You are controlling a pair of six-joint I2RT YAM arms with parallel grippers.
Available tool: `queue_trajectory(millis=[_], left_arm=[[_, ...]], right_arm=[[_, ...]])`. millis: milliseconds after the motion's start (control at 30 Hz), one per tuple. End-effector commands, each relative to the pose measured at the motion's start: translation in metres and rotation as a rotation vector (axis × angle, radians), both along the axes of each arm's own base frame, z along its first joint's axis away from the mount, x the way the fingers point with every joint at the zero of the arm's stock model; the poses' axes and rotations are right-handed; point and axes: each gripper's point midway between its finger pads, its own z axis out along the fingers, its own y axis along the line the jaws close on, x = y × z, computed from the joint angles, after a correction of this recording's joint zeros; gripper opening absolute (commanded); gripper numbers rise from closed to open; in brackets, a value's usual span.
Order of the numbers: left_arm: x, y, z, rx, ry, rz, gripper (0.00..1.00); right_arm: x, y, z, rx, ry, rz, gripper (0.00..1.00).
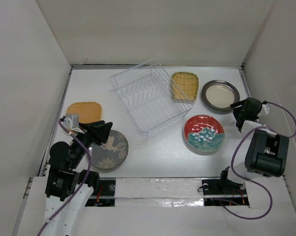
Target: Load the plates into the dish rack
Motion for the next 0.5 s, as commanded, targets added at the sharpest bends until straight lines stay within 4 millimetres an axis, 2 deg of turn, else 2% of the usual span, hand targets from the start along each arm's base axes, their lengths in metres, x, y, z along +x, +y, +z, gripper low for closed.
queue_trajectory(millis=[0,200,300,333,400,467], left_arm=[[-0.001,0.001,0.009,-0.017,-0.037,0.011,0.44],[0.0,0.001,0.01,-0.017,-0.032,0.014,0.44],[0.001,0.002,0.01,-0.018,-0.03,0.021,0.44],[0.001,0.003,0.01,-0.017,-0.029,0.024,0.44],[0.001,0.003,0.01,-0.016,-0.031,0.025,0.43],[0.001,0.004,0.011,-0.018,-0.033,0.031,0.43]], right_arm=[[0.036,0.002,0.013,0.079,-0.111,0.062,0.73],[0.062,0.018,-0.02,0.232,-0.112,0.143,0.71],[0.072,0.022,-0.029,0.297,-0.127,0.17,0.68],[0.076,0.023,-0.037,0.327,-0.122,0.162,0.65],[0.082,0.025,-0.035,0.349,-0.155,0.178,0.61],[0.086,0.021,-0.036,0.369,-0.161,0.168,0.5]])
